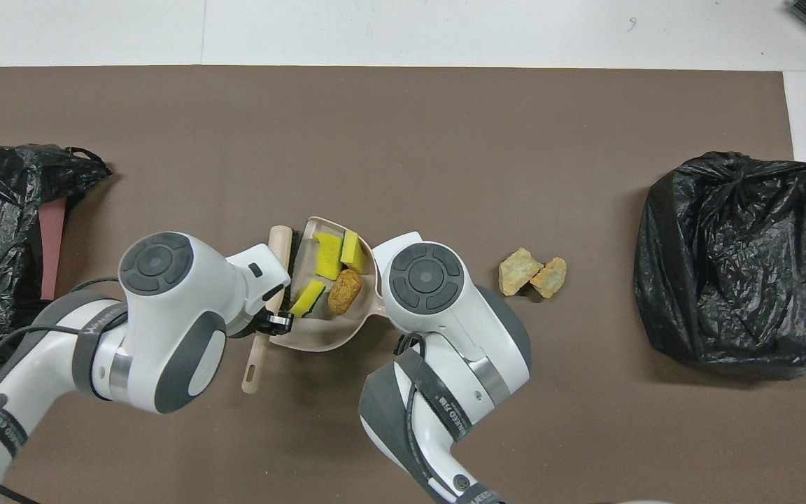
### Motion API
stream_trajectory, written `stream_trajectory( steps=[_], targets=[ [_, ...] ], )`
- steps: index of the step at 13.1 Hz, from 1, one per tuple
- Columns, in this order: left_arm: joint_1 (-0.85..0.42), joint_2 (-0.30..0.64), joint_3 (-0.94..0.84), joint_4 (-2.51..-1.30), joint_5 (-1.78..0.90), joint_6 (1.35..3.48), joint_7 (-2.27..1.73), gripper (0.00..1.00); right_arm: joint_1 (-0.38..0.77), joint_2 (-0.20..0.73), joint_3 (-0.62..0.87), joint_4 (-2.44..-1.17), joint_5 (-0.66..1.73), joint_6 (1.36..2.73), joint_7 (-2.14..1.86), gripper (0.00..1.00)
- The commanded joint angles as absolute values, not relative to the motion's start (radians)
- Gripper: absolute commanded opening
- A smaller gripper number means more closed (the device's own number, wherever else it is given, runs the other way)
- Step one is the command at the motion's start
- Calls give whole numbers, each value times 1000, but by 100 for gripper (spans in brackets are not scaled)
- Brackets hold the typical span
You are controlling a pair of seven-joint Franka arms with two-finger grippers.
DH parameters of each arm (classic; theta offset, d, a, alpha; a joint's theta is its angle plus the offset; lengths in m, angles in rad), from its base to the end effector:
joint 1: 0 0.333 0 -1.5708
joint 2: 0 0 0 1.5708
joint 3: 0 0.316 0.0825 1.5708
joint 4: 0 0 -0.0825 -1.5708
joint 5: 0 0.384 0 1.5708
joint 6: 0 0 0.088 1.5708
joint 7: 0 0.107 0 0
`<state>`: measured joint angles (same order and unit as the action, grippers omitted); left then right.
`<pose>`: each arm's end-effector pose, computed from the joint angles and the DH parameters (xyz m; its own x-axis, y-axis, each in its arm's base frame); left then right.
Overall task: Sweep and dump trash in bin
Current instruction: 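Carry the dustpan to the black bag with the right gripper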
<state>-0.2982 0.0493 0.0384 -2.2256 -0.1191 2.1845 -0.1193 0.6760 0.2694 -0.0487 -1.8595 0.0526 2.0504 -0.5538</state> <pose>0.5036 -0.1384 0.3446 0.9921 -0.0710 -0.1031 -0.0632 -0.9950 0.0770 0.4932 0.3630 0.3689 0.4007 0.9148 -0.0500 0.9125 -0.4034 -0.0681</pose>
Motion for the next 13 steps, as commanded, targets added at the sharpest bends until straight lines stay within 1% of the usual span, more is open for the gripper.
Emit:
stream_trajectory(
  steps=[1,2,4,8,11,13],
  targets=[
    [-220,55,31,-2232,-100,2217,-60,0,632,216,-43,-1864,64,2020,-541,0],
    [-212,55,31,-2232,-100,2217,-57,0,618,207,-43,-1859,64,2002,-545,0],
    [-213,55,29,-2232,-100,2223,-58,0,579,160,-43,-1855,64,1977,-551,0],
    [-235,52,26,-2237,-100,2220,-80,0,462,74,-44,-1848,64,1927,-610,0],
    [-320,41,23,-2244,-100,2214,-219,0,353,11,-51,-1847,64,1879,-672,0],
    [-411,25,23,-2255,-100,2197,-289,0,267,-18,-54,-1845,57,1852,-736,0]
  ],
)
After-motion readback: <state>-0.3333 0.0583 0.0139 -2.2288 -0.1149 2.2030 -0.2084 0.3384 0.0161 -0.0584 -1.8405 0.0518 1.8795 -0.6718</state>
